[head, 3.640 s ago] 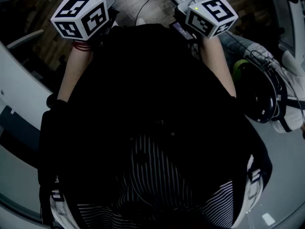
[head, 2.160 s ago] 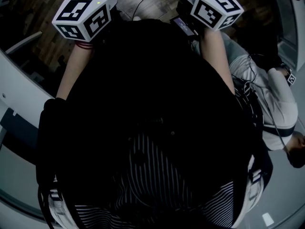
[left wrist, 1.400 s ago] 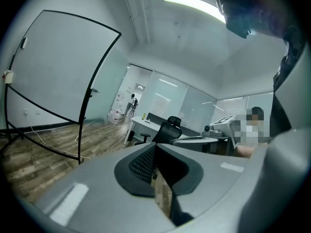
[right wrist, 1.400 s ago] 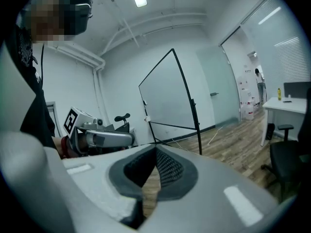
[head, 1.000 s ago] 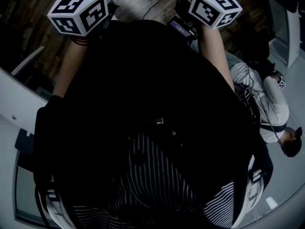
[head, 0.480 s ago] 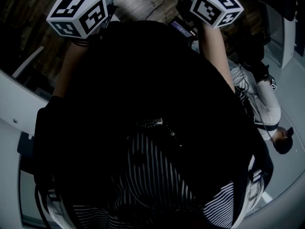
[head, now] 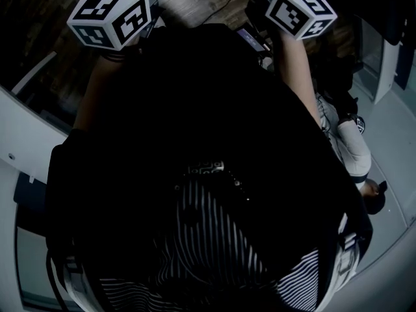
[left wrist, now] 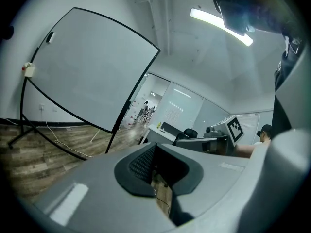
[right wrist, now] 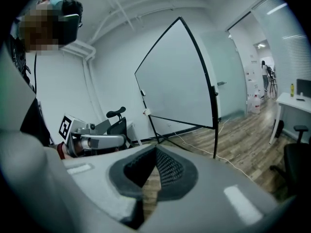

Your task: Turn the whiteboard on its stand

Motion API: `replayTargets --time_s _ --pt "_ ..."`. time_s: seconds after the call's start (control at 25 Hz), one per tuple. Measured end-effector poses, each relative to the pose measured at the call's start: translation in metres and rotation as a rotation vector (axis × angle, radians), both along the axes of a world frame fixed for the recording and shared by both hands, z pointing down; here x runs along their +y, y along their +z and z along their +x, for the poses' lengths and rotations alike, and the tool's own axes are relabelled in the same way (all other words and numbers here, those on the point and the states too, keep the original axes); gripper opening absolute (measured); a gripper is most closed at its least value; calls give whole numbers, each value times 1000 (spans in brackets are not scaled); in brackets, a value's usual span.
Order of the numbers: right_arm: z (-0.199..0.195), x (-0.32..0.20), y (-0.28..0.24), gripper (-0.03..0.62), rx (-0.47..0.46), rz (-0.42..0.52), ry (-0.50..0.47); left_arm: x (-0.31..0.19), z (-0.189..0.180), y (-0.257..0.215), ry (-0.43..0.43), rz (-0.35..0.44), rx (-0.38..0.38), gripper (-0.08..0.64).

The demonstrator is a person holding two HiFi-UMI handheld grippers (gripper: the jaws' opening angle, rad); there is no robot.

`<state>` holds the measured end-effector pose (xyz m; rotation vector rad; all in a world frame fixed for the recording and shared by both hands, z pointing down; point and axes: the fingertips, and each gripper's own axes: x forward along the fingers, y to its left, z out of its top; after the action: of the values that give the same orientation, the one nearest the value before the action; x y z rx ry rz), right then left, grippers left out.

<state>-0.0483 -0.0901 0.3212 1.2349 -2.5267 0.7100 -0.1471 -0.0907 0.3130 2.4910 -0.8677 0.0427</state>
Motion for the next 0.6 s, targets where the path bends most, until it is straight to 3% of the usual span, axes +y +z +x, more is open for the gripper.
replayTargets --time_s 0.28,0.6 --pt "-18 12 -5 0 26 33 -83 4 3 5 18 -13 -12 2" --pt "-14 -6 -2 0 -15 27 -91 -3 8 8 43 -8 -47 2"
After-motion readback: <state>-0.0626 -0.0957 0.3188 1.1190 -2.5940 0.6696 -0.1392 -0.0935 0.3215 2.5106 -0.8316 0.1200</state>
